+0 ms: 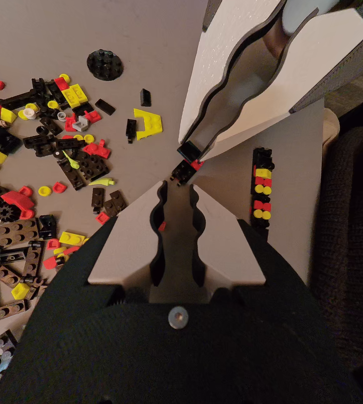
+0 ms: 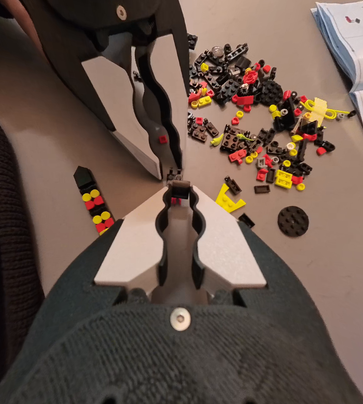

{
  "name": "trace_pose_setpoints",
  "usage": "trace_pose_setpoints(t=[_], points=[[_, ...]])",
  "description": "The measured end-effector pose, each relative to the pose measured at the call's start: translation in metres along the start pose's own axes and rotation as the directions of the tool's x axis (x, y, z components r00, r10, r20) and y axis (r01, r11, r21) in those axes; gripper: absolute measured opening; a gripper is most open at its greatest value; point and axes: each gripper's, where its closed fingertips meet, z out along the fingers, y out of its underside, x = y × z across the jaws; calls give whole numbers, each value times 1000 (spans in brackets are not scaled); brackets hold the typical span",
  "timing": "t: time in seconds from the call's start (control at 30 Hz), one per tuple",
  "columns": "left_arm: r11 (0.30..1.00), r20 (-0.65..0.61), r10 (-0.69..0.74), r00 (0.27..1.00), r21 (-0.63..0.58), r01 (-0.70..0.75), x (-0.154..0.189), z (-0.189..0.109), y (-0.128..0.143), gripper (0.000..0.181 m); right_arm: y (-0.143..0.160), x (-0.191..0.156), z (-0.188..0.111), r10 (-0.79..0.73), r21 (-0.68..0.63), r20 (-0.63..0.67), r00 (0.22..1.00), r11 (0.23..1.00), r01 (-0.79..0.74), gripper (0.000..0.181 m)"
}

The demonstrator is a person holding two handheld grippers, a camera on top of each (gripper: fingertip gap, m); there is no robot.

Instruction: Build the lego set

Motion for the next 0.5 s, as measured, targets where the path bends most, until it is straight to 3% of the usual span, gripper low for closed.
trace_pose_setpoints(t=[0.03, 0.2, 0.5], points=[[1000, -3, -4, 1000, 2, 4, 0, 0, 0, 18, 0, 0, 0, 7, -19, 2, 1000, 1000, -7, 15], [999, -23, -31, 999, 13, 31, -1, 0, -1, 18, 4, -10, 3, 113, -151, 58, 992, 983, -103, 15], [999, -22, -36, 999, 18, 36, -1, 1, -1, 13, 7, -4, 3, 89, -237, 11, 996, 968, -84, 15]])
